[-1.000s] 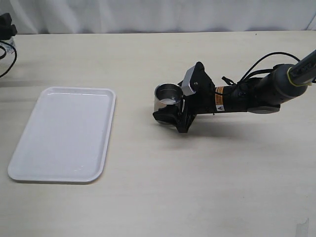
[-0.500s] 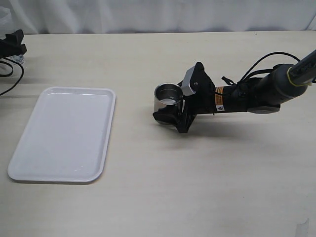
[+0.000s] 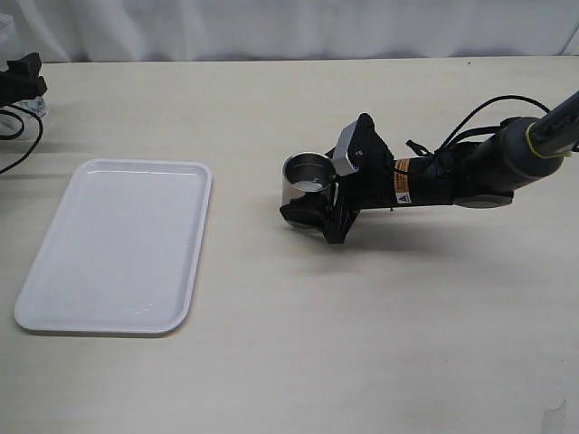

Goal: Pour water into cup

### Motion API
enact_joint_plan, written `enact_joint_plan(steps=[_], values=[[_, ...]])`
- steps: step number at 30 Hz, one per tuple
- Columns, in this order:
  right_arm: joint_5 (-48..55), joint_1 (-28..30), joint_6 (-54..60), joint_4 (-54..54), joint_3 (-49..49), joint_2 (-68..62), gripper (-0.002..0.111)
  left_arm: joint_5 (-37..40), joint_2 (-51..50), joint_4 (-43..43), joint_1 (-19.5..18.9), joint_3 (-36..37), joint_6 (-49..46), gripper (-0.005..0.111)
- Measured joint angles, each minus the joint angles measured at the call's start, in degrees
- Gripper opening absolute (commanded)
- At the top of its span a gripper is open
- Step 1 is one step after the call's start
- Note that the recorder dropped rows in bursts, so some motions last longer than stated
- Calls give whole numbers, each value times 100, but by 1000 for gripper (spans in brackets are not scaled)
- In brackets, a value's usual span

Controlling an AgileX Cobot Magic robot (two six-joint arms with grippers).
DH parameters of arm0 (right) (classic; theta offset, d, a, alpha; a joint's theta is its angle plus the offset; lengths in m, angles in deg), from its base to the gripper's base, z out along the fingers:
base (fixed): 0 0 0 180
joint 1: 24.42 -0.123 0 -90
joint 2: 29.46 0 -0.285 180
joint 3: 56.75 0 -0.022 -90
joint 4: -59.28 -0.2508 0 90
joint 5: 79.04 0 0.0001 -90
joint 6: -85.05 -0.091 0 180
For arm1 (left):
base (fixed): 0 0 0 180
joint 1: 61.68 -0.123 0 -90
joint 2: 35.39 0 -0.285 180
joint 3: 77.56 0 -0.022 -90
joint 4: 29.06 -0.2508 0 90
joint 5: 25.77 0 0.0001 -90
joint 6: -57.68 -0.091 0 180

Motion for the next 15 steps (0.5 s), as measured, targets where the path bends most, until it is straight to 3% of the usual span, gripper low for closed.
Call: enact_joint_plan(steps=[5,7,10,15], values=[[0,0,0,0,0,0,4,0,0,0,0,0,0,78],[0,0,0,0,0,0,4,0,0,0,0,0,0,92],[0,0,0,0,0,0,4,34,0,24,0,0,0,100],[0,0,0,0,0,0,4,162,0,24,0,0,20,100]])
